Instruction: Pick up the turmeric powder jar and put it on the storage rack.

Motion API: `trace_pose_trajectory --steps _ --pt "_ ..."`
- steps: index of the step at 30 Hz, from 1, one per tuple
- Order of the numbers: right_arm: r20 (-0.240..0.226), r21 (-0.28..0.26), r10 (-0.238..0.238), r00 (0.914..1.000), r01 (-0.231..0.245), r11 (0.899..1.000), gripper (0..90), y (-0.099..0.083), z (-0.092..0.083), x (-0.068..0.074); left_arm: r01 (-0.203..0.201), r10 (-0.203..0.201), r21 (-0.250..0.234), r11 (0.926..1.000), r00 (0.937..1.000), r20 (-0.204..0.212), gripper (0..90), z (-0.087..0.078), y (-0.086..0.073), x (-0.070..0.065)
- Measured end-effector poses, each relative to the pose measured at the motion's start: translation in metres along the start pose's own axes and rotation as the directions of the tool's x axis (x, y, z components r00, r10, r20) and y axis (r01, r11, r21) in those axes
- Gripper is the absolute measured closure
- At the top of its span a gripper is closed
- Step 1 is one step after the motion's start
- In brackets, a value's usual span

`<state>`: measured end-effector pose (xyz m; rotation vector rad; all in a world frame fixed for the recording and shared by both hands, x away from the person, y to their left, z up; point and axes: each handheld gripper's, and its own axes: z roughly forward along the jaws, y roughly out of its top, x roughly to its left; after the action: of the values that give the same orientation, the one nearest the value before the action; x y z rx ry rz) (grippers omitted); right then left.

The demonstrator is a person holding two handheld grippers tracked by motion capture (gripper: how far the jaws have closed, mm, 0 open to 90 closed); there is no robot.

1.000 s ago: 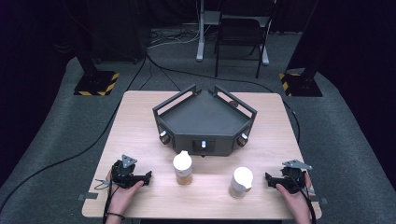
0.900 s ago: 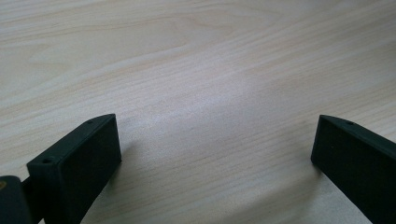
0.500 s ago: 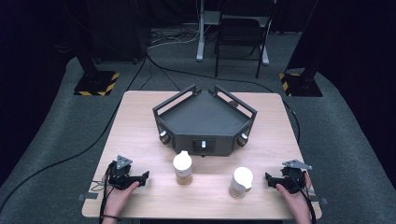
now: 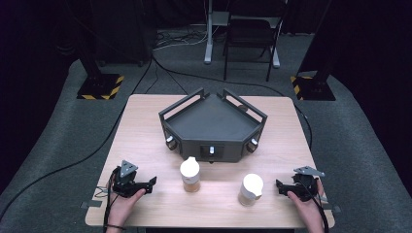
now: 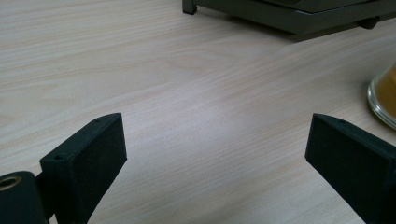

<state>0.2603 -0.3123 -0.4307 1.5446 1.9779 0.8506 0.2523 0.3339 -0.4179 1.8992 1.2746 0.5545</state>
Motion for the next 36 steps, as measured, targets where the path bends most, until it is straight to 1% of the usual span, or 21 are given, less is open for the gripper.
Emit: trace_pose_trajectory --steps 8,12,16,21,25,28,30,36 --pt "0.0 0.0 0.0 1.0 0.0 1.0 0.0 0.0 0.0 0.0 -0.012 0.013 -0.03 0.9995 0.9993 0.034 5.7 -0.005 0.002 -0.003" --pt "0.0 0.0 0.0 1.0 0.0 1.0 0.0 0.0 0.0 0.0 -0.027 0.028 -0.037 0.999 0.9988 0.04 5.9 -0.007 0.004 -0.006" --pt "0.0 0.0 0.0 1.0 0.0 1.0 0.0 0.0 0.0 0.0 -0.029 0.031 -0.043 0.9987 0.9983 0.05 5.9 -0.007 0.005 -0.008" --pt "0.0 0.0 0.0 1.0 0.0 1.0 0.0 0.0 0.0 0.0 -0.037 0.043 -0.07 0.9968 0.9958 0.081 5.9 -0.012 0.007 -0.012" --pt "0.0 0.0 0.0 1.0 0.0 1.0 0.0 0.0 0.0 0.0 -0.045 0.053 -0.083 0.9955 0.9936 0.099 6.0 -0.014 0.009 -0.015" --pt "0.0 0.0 0.0 1.0 0.0 1.0 0.0 0.0 0.0 0.0 -0.059 0.068 -0.086 0.9945 0.992 0.106 6.1 -0.014 0.01 -0.019" --pt "0.0 0.0 0.0 1.0 0.0 1.0 0.0 0.0 0.0 0.0 -0.062 0.071 -0.086 0.9944 0.9915 0.109 6.1 -0.014 0.011 -0.02" --pt "0.0 0.0 0.0 1.0 0.0 1.0 0.0 0.0 0.0 0.0 -0.079 0.092 -0.097 0.9921 0.9865 0.135 6.1 -0.014 0.013 -0.026"
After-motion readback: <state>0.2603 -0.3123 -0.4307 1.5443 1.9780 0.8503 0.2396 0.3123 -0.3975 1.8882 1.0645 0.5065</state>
